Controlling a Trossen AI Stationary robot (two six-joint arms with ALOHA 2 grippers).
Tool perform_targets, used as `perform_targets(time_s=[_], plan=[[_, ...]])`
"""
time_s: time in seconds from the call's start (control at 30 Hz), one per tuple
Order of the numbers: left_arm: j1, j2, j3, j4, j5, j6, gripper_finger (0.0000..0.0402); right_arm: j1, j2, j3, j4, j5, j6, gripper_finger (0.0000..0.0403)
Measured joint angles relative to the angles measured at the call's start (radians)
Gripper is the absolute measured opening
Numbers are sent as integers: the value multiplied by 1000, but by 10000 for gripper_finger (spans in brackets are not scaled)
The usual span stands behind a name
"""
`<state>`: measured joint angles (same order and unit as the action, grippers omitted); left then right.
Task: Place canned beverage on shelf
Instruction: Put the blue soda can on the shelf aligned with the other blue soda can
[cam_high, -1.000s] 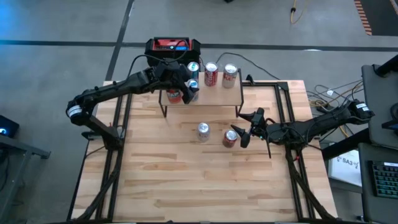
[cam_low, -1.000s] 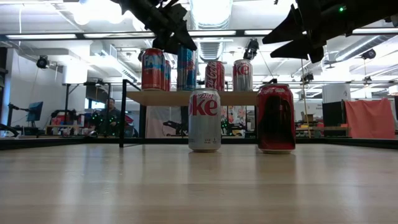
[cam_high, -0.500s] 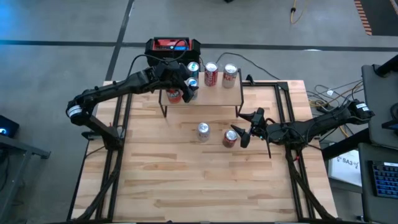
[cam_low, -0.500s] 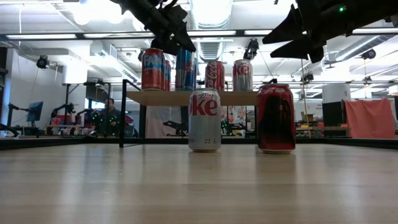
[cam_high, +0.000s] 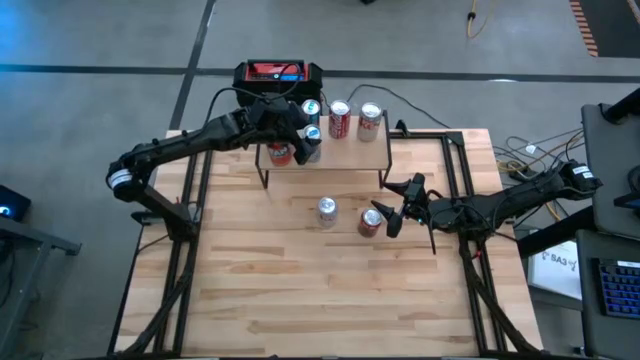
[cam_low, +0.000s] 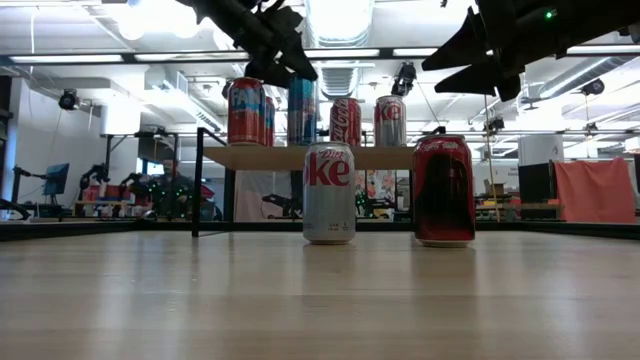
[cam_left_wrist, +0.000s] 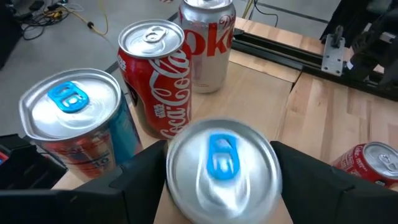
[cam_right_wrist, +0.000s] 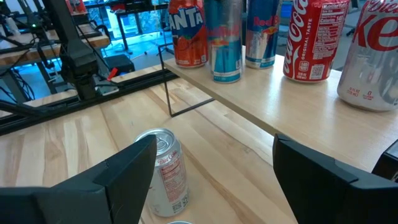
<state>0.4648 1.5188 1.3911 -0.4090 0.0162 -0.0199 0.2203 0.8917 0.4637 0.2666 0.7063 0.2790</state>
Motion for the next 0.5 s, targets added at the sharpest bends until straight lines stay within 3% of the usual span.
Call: perform_targets(time_s=[0.5], plan=[[0, -21, 7, -12, 0, -8, 282, 0, 0, 0, 0, 0, 0, 299]])
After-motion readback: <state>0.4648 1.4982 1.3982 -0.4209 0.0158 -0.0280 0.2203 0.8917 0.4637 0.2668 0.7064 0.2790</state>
